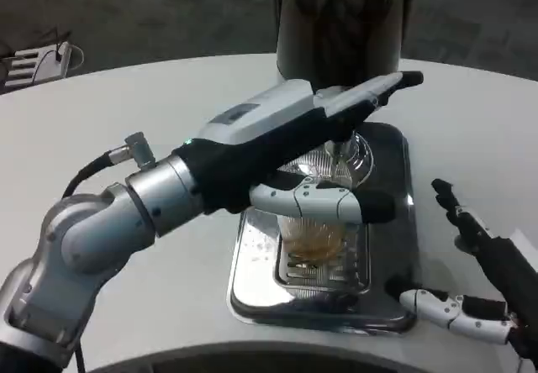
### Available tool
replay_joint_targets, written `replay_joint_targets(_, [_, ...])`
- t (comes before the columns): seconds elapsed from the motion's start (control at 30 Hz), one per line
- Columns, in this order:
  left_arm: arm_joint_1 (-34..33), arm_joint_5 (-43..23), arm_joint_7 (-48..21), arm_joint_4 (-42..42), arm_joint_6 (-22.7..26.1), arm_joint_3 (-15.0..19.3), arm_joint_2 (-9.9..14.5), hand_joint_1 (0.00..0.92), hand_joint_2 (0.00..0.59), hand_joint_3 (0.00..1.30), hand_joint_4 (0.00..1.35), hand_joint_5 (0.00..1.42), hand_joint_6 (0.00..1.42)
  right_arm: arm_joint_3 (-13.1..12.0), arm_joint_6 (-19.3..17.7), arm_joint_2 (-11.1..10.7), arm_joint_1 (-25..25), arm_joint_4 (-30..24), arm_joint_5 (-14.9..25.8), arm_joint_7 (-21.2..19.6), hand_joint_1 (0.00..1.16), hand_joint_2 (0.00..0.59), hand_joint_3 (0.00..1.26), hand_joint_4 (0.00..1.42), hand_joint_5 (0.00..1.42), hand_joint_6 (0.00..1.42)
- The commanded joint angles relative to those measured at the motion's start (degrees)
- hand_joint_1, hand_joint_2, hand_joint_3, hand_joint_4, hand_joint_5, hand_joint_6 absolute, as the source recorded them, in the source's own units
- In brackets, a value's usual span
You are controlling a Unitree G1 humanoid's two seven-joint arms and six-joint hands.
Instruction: Grasp the cup under the faucet to collect the drink, then remove the cup.
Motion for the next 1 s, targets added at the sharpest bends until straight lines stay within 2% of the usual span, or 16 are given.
replay_joint_targets(0.03, [1.8, 0.0, -1.9, -0.1, -0.1, -0.4, 1.2, 0.0, 0.068, 0.0, 0.0, 0.06, 0.01, 1.7, -0.6, 0.0, -2.3, 2.5, 0.1, -1.3, 0.74, 0.248, 0.0, 0.0, 0.0, 0.05])
replay_joint_targets(0.4, [2.1, -1.9, -2.0, -1.4, 1.0, 0.8, 1.7, 0.0, 0.068, 0.0, 0.0, 0.06, 0.01, 6.6, -0.7, 1.5, -9.6, 9.8, -0.6, -4.8, 0.74, 0.254, 0.0, 0.0, 0.0, 0.05])
replay_joint_targets(0.63, [3.0, -3.1, -1.3, -3.0, 1.6, 2.4, 1.4, 0.0, 0.068, 0.0, 0.0, 0.06, 0.01, 7.6, -0.9, 2.2, -14.1, 14.0, -0.5, -6.0, 0.74, 0.255, 0.0, 0.0, 0.0, 0.05])
replay_joint_targets(0.8, [5.7, -5.5, 2.3, -4.2, -0.3, 5.8, -0.6, 0.0, 0.07, 0.0, 0.0, 0.07, 0.03, 7.7, -0.9, 2.1, -15.2, 15.1, 0.1, -6.0, 0.74, 0.255, 0.0, 0.0, 0.0, 0.05])
replay_joint_targets(1.0, [10.4, -7.7, 9.7, -5.8, -6.3, 11.4, -4.8, 0.0, 0.089, 0.04, 0.03, 0.13, 0.08, 7.7, -1.2, 1.9, -15.3, 15.6, 0.4, -5.9, 0.74, 0.255, 0.0, 0.0, 0.0, 0.05])
